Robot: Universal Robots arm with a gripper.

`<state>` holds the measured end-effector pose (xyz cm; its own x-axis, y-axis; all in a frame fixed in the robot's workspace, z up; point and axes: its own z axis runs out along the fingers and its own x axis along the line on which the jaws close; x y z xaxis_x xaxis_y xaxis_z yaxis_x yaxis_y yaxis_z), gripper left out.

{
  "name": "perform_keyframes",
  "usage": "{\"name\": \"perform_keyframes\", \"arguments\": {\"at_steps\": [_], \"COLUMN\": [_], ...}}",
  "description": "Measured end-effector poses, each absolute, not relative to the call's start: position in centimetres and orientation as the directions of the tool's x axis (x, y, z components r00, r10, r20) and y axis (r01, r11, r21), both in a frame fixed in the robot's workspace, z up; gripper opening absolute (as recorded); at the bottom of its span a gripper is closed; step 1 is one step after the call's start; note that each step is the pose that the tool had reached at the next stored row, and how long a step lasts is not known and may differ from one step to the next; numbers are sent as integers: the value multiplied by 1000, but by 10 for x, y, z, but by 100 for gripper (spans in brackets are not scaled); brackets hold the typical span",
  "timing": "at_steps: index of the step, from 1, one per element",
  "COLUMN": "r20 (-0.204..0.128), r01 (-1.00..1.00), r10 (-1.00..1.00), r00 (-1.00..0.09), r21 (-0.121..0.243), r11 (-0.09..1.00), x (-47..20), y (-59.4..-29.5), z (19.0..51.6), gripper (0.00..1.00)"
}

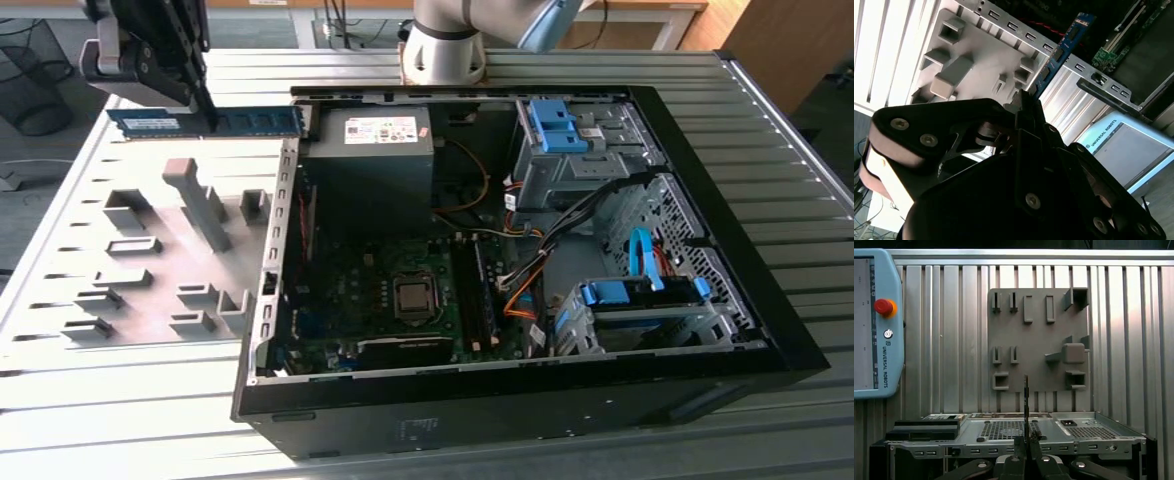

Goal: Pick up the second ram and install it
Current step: 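Pick up the second ram and move it above second insertion slot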

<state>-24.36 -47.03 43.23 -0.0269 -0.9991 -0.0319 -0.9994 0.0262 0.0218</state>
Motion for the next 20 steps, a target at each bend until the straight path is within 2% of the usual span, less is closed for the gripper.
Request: {"name": "perform_keyframes", "arguments": {"at_steps": [20], "r20": [-32], "r01": [-999], "r10": [-999], "r00": [-27], "r21": [22], "r11": [26], "x": [-214], "y": [-470], "z": [432], "gripper": [14]}}
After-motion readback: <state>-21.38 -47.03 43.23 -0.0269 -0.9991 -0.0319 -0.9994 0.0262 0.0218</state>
